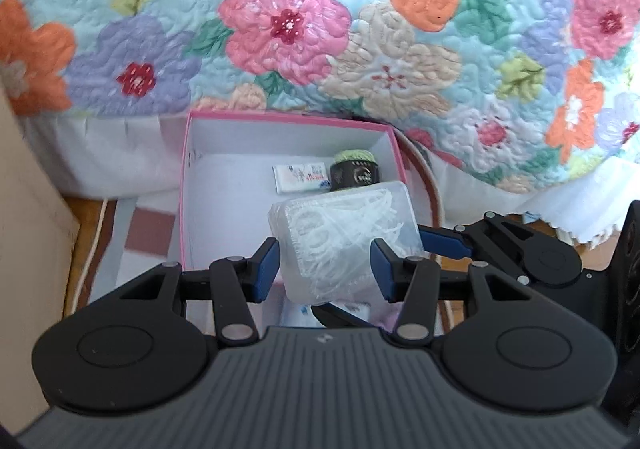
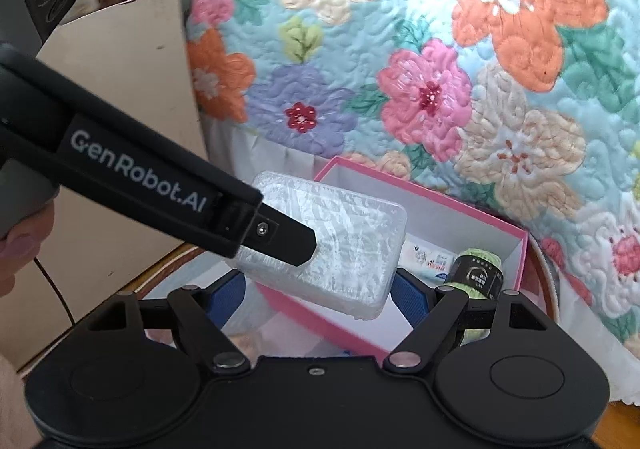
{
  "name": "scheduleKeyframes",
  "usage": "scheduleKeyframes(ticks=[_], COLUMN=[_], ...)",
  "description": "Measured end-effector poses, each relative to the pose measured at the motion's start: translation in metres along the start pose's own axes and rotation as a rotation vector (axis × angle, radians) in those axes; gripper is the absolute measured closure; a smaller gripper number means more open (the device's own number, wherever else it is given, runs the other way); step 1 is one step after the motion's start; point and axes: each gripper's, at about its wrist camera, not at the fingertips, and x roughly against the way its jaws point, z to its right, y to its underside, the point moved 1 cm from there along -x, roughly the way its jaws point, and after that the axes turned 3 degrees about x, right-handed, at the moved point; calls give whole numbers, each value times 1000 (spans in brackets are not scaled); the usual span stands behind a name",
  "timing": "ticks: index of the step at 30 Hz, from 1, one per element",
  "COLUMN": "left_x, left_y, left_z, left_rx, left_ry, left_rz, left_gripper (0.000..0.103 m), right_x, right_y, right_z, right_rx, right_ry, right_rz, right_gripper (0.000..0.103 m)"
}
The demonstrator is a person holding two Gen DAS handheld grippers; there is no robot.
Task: Organize objects
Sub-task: 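Lift the floss-pick box with the left tool into the pink box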
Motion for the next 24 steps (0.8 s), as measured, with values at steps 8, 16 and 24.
scheduleKeyframes(ticks=[8, 16, 24], left_x=[-78, -171, -200], left_y=[-22, -37, -23], left_z=[-9, -33, -59], left_rx=[39, 128, 227], left_ry=[-41, -42, -11], left_rz=[-15, -133, -188], left_gripper=[54, 56, 56], right_x=[-68, -148, -185], right_y=[-1, 13, 30], right_z=[53, 81, 91], right_rx=[-100, -177, -286], right_ry=[-33, -24, -65], right_rz=[-77, -196, -292], right_gripper=[20, 20, 21])
